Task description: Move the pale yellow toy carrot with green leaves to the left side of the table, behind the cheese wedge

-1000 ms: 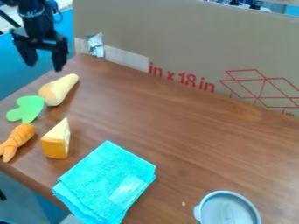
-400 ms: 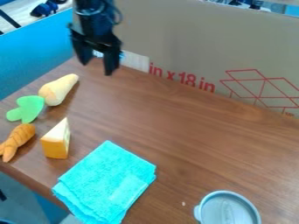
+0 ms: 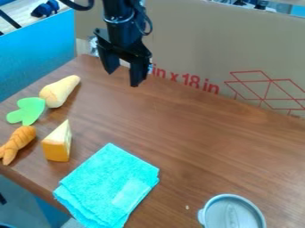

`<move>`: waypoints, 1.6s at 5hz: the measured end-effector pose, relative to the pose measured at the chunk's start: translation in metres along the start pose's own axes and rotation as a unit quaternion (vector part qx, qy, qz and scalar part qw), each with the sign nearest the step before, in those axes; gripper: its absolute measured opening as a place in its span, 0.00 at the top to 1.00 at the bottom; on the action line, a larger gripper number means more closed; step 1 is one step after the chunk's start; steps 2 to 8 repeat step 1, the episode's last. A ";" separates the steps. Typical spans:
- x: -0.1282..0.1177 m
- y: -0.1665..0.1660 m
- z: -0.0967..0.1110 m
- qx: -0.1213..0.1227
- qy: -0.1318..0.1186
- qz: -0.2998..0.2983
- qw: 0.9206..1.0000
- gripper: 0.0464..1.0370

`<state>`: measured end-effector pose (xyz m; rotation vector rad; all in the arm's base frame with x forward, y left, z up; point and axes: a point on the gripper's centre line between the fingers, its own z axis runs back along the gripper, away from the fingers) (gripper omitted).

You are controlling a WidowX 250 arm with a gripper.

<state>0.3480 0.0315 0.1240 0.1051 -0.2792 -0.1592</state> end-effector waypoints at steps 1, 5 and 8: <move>-0.017 -0.009 -0.005 -0.010 0.044 0.012 0.999 0.04; -0.017 -0.009 -0.005 -0.010 0.044 0.012 0.999 0.04; -0.017 -0.009 -0.005 -0.010 0.044 0.012 0.999 0.04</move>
